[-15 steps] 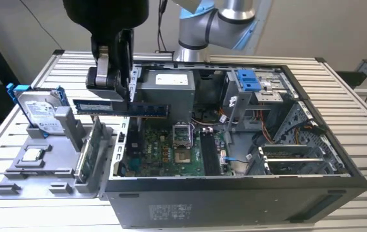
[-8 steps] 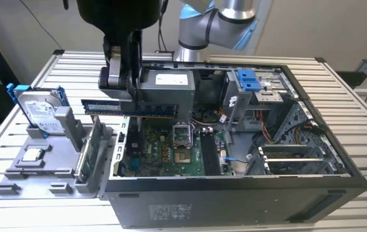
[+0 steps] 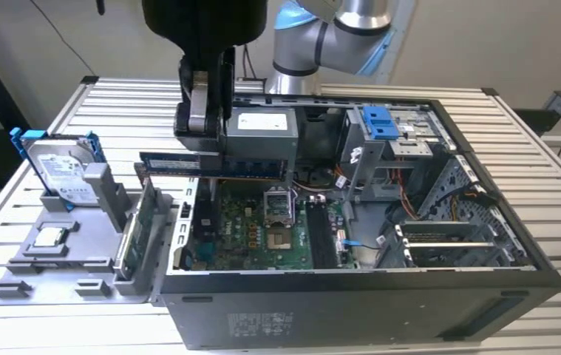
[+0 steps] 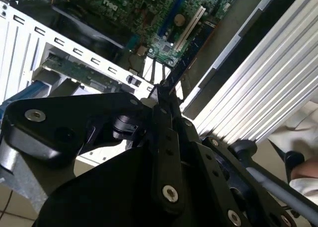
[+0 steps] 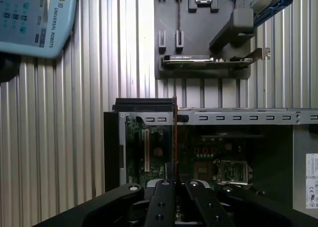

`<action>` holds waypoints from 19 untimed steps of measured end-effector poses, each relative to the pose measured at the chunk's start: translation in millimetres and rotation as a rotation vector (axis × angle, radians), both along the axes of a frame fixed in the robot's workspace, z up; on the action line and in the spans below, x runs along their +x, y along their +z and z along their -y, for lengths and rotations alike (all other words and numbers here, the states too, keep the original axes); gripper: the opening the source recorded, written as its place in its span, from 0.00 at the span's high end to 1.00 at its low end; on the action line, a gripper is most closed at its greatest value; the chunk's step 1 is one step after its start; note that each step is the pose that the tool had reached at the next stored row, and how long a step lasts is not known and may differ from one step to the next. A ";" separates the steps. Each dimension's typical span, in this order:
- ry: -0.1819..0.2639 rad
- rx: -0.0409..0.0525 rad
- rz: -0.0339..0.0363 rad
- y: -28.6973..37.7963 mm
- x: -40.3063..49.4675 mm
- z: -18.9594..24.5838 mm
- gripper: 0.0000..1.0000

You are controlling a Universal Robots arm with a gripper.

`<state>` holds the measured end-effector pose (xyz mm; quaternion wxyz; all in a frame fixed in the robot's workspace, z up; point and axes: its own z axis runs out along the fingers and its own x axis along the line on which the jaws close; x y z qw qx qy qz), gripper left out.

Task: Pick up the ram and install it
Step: 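Pick up the ram and move it above insertion slot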

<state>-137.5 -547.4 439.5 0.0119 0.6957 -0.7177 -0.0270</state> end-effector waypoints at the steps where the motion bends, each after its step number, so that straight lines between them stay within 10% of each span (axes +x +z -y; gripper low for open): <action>1: 0.000 0.0001 0.0000 0.0 1.6 0.0 0.86; 19: 0.000 0.0000 -0.0007 0.0 29.9 0.0 0.86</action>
